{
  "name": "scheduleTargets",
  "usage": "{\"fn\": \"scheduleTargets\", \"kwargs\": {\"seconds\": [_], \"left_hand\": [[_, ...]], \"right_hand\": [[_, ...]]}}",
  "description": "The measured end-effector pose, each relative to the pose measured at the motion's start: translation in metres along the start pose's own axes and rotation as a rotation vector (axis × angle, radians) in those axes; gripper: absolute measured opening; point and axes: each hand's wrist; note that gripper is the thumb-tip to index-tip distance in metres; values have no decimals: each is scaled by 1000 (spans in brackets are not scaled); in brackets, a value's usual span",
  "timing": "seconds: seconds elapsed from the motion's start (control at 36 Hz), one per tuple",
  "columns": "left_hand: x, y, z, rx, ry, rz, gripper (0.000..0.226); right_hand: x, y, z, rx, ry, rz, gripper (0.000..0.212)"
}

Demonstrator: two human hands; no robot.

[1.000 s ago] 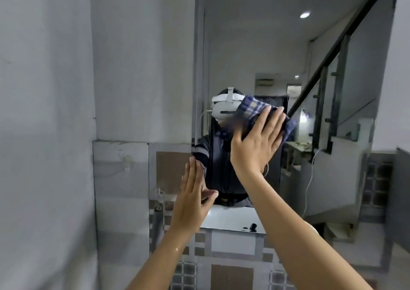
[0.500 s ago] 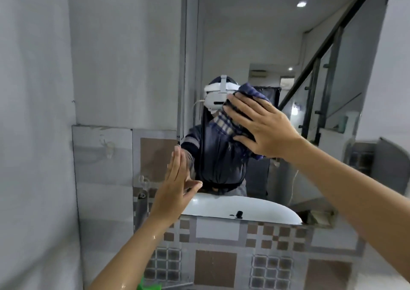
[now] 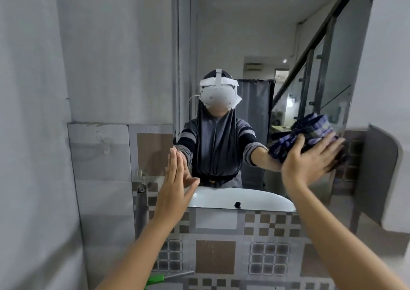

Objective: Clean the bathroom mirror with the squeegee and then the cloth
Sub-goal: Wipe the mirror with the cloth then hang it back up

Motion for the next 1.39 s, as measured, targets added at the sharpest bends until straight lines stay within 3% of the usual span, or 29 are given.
{"fn": "scheduleTargets", "kwargs": {"seconds": [0.25, 0.47, 0.64, 0.72, 0.86, 1.0, 1.14, 1.39], "left_hand": [[14, -12, 3, 72, 3, -17, 92], [19, -24, 10, 47, 31, -52, 98], [18, -25, 13, 46, -19, -56, 93], [17, -27, 14, 23, -21, -44, 93], [20, -20, 4, 121, 29, -16, 90], [19, -13, 3, -11, 39, -6, 94], [0, 2, 16, -132, -31, -43, 71], [-76, 60, 20, -308, -164, -101, 56]], "right_hand": [[70, -61, 69, 89, 287, 148, 75], [91, -93, 125, 375, 959, 363, 68], [54, -76, 103, 722, 1506, 413, 64], [26, -55, 83, 878, 1645, 483, 64], [-14, -6, 38, 866, 1493, 401, 61], [-32, 29, -22, 731, 1137, 289, 65], [-25, 38, -62, 498, 753, 300, 70], [24, -6, -64, 69, 68, 75, 71]]}}
Point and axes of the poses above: each hand's wrist, its own x-axis away from the middle knuckle, its own y-axis out of the back of the hand, z = x × y, and after that the axes turned 13 degrees about z, right-handed
